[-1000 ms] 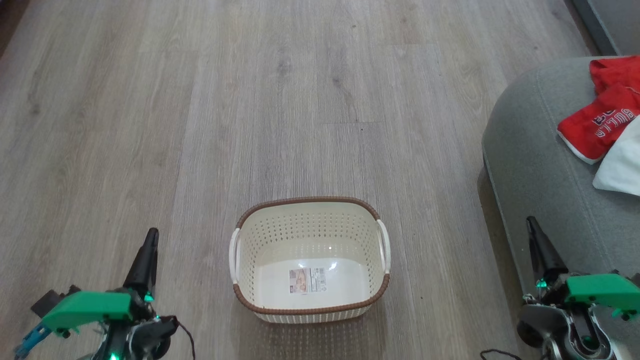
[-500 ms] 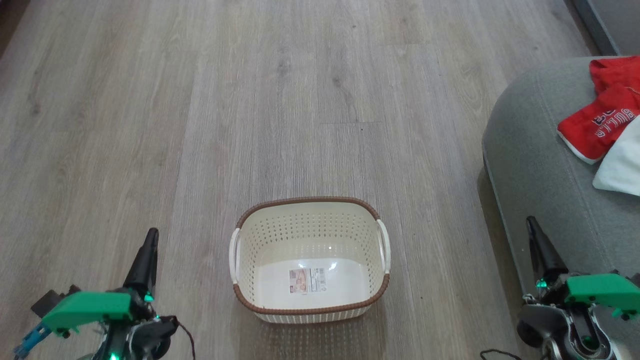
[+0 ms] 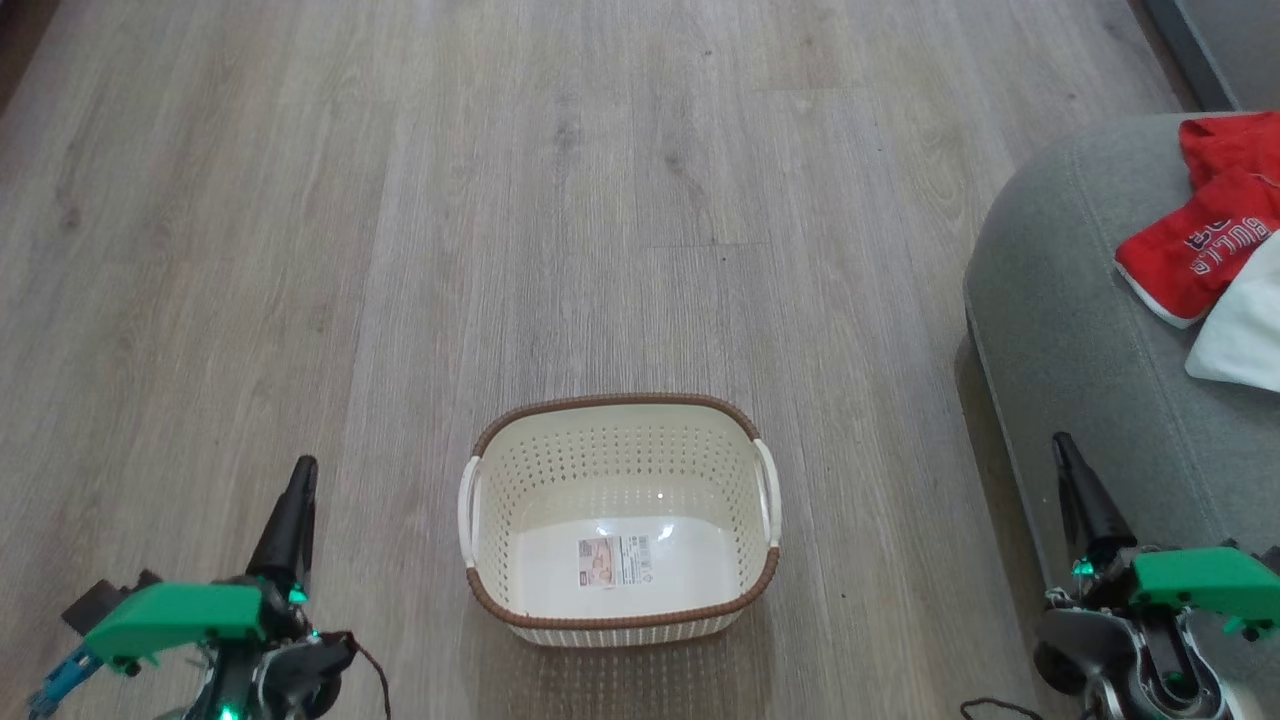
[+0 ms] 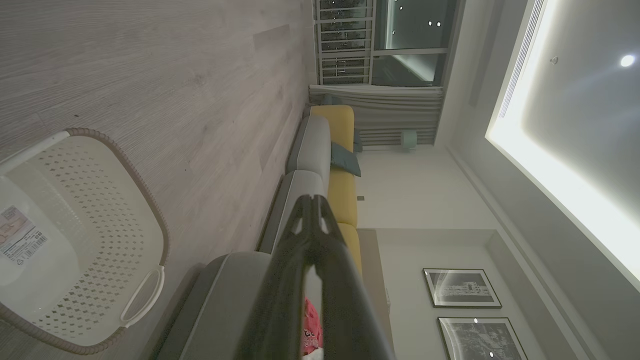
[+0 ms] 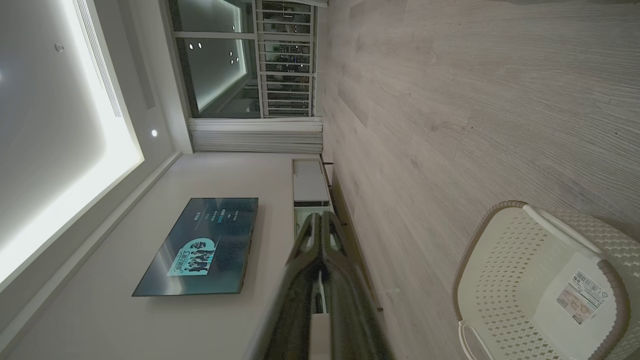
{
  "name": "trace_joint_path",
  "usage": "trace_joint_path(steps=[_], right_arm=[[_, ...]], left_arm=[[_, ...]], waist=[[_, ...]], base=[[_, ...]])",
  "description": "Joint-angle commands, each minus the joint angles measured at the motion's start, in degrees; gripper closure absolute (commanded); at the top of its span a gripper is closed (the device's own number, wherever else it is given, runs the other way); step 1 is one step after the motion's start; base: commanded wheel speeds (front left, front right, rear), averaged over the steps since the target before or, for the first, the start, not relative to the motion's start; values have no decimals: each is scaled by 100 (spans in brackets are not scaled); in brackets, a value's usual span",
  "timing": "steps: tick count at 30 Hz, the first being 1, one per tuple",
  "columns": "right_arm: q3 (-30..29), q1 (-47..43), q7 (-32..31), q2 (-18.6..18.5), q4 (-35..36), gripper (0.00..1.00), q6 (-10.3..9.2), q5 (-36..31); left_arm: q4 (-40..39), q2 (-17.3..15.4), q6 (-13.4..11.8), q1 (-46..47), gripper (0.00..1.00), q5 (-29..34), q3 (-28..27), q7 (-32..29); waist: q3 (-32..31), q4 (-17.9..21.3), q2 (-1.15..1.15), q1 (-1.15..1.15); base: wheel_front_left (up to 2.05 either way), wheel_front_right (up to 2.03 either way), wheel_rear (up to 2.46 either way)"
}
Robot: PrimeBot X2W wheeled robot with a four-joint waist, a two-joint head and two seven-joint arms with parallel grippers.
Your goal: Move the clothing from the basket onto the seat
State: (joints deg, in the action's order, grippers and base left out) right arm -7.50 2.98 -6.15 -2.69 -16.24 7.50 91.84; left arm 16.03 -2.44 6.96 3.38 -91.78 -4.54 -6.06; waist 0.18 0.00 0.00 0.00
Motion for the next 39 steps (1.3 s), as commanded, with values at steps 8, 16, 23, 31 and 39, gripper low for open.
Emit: trace_joint_path(steps=[8, 16, 23, 31, 39], right_arm=[[99, 320, -33, -19, 222, 100, -1, 33], [99, 320, -33, -19, 222, 100, -1, 33], [99, 320, -33, -19, 222, 100, -1, 33], [99, 320, -33, -19, 222, 100, -1, 33], [99, 320, -33, -19, 222, 100, -1, 33]], left_arm=[[-199, -43, 53, 281, 100, -40, -197, -42], [-199, -43, 53, 281, 100, -40, -197, -42], [-199, -43, 53, 281, 100, -40, -197, -42], [-199, -43, 53, 281, 100, -40, -197, -42], [-199, -43, 53, 281, 100, -40, -197, -42]], waist=[[0, 0, 0, 0], [0, 0, 0, 0], [0, 0, 0, 0], [0, 0, 0, 0], [0, 0, 0, 0]], base=[[0, 0, 0], [0, 0, 0], [0, 0, 0], [0, 0, 0], [0, 0, 0]])
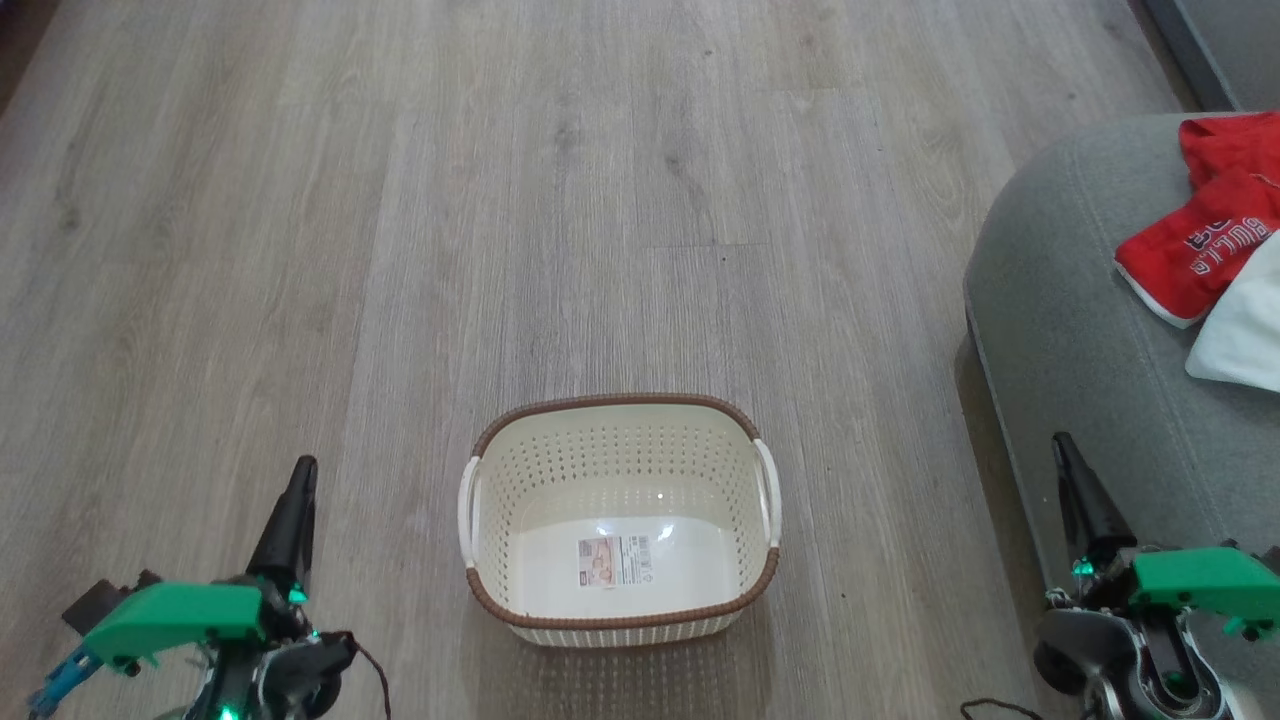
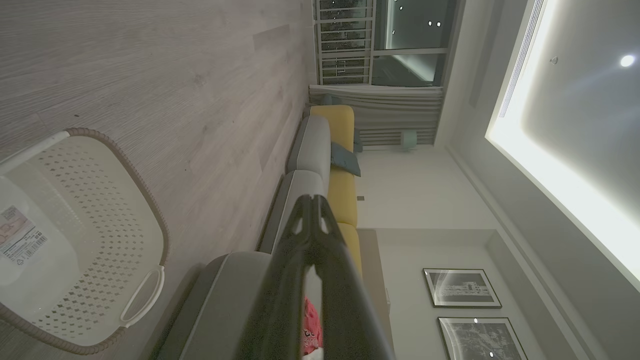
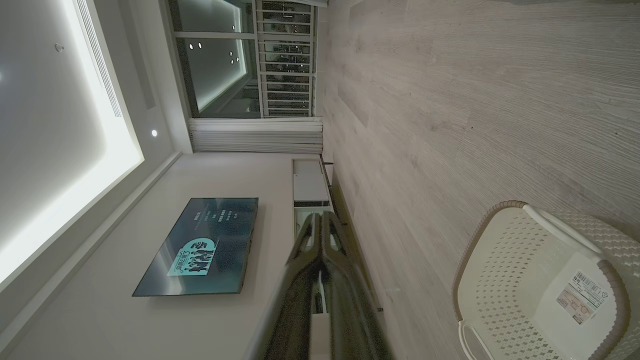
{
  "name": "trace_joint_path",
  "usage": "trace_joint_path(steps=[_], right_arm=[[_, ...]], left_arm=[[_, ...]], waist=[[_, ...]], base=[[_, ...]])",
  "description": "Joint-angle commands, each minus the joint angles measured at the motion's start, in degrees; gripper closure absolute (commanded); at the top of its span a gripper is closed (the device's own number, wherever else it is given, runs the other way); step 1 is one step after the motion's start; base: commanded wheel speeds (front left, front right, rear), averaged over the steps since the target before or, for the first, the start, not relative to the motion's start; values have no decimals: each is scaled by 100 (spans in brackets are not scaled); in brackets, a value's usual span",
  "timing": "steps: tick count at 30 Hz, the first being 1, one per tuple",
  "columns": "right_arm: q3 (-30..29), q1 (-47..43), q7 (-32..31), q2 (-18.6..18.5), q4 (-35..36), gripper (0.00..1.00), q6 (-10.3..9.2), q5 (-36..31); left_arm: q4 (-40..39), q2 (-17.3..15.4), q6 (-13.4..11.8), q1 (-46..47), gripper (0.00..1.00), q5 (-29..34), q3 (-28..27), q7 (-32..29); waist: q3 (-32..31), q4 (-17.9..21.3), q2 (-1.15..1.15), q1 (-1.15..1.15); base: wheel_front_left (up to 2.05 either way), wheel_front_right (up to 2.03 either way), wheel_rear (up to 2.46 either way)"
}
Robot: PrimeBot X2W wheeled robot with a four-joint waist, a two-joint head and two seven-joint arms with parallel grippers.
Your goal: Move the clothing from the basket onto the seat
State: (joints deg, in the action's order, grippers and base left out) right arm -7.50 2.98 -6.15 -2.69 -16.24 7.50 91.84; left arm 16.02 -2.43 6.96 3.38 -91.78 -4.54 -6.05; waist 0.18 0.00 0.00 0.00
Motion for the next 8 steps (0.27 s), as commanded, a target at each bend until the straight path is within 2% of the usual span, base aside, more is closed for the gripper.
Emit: trace_joint_path(steps=[1, 8], right_arm=[[99, 320, -33, -19, 222, 100, -1, 33], [99, 320, -33, -19, 222, 100, -1, 33]], left_arm=[[-198, -44, 53, 281, 100, -40, -197, -43], [-198, -44, 53, 281, 100, -40, -197, -43]], waist=[[0, 0, 0, 0], [0, 0, 0, 0]], base=[[0, 0, 0], [0, 0, 0]])
